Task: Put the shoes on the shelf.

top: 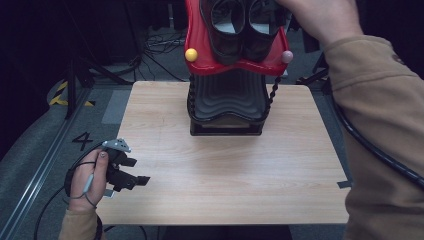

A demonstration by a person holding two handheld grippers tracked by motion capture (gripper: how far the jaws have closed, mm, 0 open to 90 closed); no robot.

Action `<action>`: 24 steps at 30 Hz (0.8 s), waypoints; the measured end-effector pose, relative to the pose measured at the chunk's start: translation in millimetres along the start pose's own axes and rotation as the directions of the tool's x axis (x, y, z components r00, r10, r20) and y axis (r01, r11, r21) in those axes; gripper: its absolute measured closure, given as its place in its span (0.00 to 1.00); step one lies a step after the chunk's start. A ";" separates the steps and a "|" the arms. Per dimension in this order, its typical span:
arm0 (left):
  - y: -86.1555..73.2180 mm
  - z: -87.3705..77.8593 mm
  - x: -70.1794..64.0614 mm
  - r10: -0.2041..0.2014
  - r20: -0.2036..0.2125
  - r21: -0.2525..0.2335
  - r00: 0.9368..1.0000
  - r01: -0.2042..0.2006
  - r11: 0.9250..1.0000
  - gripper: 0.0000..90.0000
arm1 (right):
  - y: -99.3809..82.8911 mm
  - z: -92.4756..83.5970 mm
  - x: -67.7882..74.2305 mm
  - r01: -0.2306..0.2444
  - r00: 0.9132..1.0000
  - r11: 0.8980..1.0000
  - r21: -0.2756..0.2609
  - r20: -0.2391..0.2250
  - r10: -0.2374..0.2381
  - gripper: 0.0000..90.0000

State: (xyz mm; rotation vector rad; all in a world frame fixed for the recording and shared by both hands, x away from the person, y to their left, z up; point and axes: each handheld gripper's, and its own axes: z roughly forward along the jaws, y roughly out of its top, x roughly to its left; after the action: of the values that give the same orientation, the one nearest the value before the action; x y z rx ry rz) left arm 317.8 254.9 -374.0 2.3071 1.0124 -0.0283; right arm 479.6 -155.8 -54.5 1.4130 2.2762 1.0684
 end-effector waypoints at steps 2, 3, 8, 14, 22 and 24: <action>0.8 -0.3 -0.7 0.005 -0.001 0.001 1.000 -0.005 1.000 0.19 | -7.9 -7.7 -2.2 0.026 1.000 1.000 -0.008 -0.018 -0.026 0.43; 0.8 -0.3 -0.7 0.005 -0.001 0.001 1.000 -0.005 1.000 0.19 | -7.9 -7.7 -2.2 0.026 1.000 1.000 -0.008 -0.018 -0.026 0.43; 1.6 0.1 -3.8 0.007 -0.002 0.003 1.000 -0.007 1.000 0.19 | -32.6 -18.5 -9.0 0.070 0.996 0.997 0.016 -0.049 -0.069 0.43; 1.5 0.1 -3.7 0.002 0.000 -0.002 1.000 -0.002 1.000 0.19 | -53.5 -31.2 -11.5 0.110 0.992 0.994 0.007 -0.063 -0.109 0.43; -0.4 -3.1 -3.4 0.003 -0.011 -0.007 1.000 -0.003 1.000 0.19 | -75.3 -39.9 -16.3 0.151 0.985 0.988 0.017 -0.086 -0.149 0.41; -1.2 -2.3 -3.5 0.001 -0.011 -0.001 1.000 -0.001 1.000 0.19 | -80.3 -39.7 -18.0 0.167 0.982 0.986 0.027 -0.092 -0.164 0.40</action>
State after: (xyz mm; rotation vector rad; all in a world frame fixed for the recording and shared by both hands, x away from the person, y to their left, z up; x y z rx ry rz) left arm 314.0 254.4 -371.9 2.3098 1.0162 -0.0142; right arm 412.9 -209.7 -85.8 1.1847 2.4372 1.0651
